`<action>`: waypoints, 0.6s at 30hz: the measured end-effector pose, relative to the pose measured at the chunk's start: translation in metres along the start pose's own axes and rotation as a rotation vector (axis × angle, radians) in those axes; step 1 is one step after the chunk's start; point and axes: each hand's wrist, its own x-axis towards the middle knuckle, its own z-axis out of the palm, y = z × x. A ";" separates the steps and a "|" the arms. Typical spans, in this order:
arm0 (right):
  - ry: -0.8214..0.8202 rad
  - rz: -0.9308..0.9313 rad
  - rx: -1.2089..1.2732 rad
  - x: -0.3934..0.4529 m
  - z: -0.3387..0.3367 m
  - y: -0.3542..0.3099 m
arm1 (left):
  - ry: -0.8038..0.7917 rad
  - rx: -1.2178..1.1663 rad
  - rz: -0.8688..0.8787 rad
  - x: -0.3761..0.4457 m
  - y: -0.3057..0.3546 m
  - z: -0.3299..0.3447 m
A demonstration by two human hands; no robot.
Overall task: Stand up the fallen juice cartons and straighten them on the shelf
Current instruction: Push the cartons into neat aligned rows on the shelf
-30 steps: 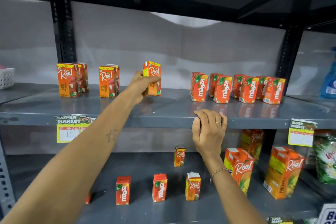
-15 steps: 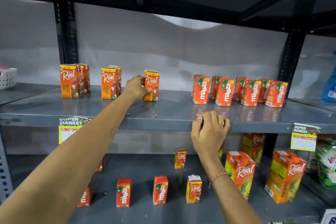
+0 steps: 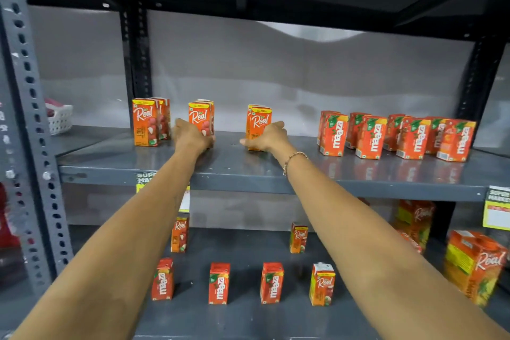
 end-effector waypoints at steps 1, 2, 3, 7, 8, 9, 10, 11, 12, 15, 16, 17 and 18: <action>0.025 0.011 0.008 0.004 0.007 0.000 | -0.019 0.004 0.021 0.001 -0.001 0.000; 0.058 0.014 0.018 0.007 0.012 0.001 | -0.028 0.024 0.042 0.001 -0.001 -0.001; 0.087 0.014 0.020 0.008 0.016 0.002 | -0.034 0.055 0.058 0.001 -0.001 -0.001; 0.095 -0.009 0.004 0.008 0.018 0.001 | -0.072 0.117 0.067 0.000 0.001 -0.001; 0.094 -0.010 0.006 0.008 0.017 0.001 | -0.075 0.119 0.069 0.000 0.002 0.000; 0.094 -0.013 0.005 0.008 0.017 0.001 | -0.073 0.122 0.072 0.000 0.002 0.000; 0.092 -0.016 0.002 0.009 0.017 0.001 | -0.071 0.126 0.071 0.000 0.002 0.000; 0.089 -0.018 0.000 0.010 0.017 0.001 | -0.071 0.128 0.070 0.000 0.002 0.000; 0.086 -0.023 0.001 0.011 0.017 0.001 | -0.073 0.129 0.069 0.001 0.002 0.001; 0.079 -0.032 0.003 0.013 0.018 0.003 | -0.086 0.126 0.062 0.002 0.002 0.002; 0.078 -0.037 0.004 0.013 0.018 0.003 | -0.086 0.125 0.063 0.002 0.002 0.002; 0.078 -0.044 0.004 0.013 0.018 0.003 | -0.082 0.124 0.065 0.002 0.002 0.002; 0.078 -0.050 0.003 0.013 0.018 0.003 | -0.078 0.126 0.067 0.001 0.002 0.001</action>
